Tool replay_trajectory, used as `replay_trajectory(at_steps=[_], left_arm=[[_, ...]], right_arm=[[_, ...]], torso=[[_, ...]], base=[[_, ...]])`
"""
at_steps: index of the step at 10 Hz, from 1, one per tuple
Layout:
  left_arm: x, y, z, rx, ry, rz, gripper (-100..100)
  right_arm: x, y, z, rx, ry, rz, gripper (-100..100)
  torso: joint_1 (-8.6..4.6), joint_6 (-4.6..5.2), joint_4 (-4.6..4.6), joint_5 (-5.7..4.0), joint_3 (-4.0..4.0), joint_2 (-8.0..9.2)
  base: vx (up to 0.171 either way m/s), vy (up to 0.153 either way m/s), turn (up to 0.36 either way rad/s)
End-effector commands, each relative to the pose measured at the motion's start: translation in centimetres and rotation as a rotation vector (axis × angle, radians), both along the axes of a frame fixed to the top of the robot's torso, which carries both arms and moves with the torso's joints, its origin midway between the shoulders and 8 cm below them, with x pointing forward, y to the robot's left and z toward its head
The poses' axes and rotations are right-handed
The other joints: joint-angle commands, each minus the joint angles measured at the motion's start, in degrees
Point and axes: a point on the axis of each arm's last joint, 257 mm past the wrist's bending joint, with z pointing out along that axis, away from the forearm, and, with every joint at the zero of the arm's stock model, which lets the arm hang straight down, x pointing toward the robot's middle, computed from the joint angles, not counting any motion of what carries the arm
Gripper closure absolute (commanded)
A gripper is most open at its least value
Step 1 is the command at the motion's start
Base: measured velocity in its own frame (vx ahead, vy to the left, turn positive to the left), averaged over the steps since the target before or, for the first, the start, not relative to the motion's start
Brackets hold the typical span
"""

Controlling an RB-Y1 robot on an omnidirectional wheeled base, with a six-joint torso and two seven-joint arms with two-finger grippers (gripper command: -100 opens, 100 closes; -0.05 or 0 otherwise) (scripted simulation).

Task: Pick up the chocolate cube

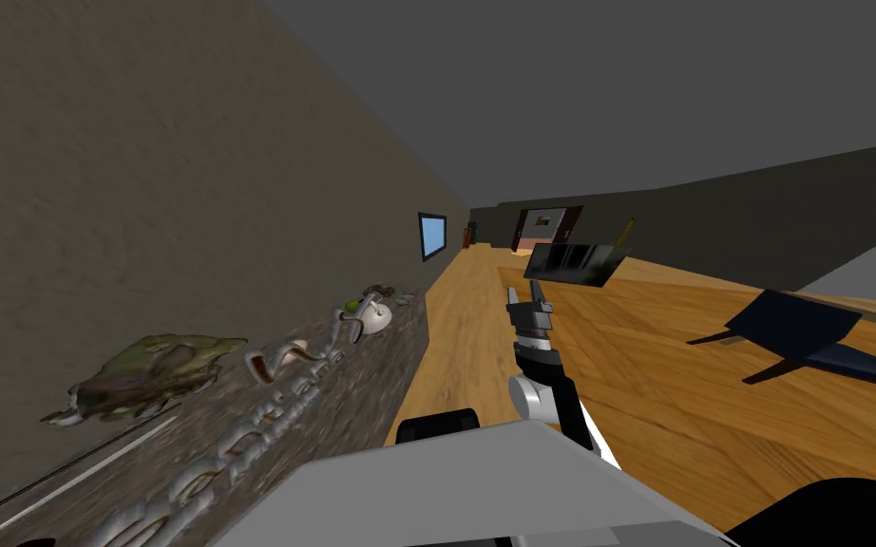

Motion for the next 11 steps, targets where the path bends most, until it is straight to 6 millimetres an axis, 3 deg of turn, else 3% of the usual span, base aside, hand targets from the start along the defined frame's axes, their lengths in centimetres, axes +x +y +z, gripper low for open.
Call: replay_trajectory(at_steps=[1,2,5,6,8,11], left_arm=[[-2.6,-0.4,-0.9,-0.052,0.005,0.073,-100],[-2.9,-0.5,-1.2,-0.059,0.007,0.079,-100],[-6.6,-1.7,-2.8,-0.140,0.014,0.190,-100],[-6.8,-1.8,-2.9,-0.144,0.015,0.193,-100],[-9.6,-3.1,-4.1,-0.208,0.019,0.280,-100],[-12.0,-4.6,-5.5,-0.267,0.026,0.353,-100]], right_arm=[[0.0,0.0,0.0,0.000,0.000,0.000,0],[0.0,0.0,0.0,0.000,0.000,0.000,0],[0.0,0.0,0.0,0.000,0.000,0.000,0],[0.0,0.0,0.0,0.000,0.000,0.000,0],[0.0,0.0,0.0,0.000,0.000,0.000,0],[0.0,0.0,0.0,0.000,0.000,0.000,0]], torso=[[0.00,0.00,0.00,0.00,0.00,0.00],[-0.02,0.03,-0.01,-0.01,-0.02,-0.05],[0.00,-0.02,0.01,-0.01,0.03,0.05],[0.02,0.01,0.00,0.00,0.01,0.00],[-0.05,0.01,0.01,-0.02,0.03,0.04],[-0.01,-0.01,0.01,-0.01,0.04,0.08]], base=[[0.117,0.013,-0.169],[0.091,0.009,-0.076],[0.096,0.027,-0.111],[0.080,0.021,-0.065],[0.110,0.022,-0.137],[0.088,0.032,-0.077]])
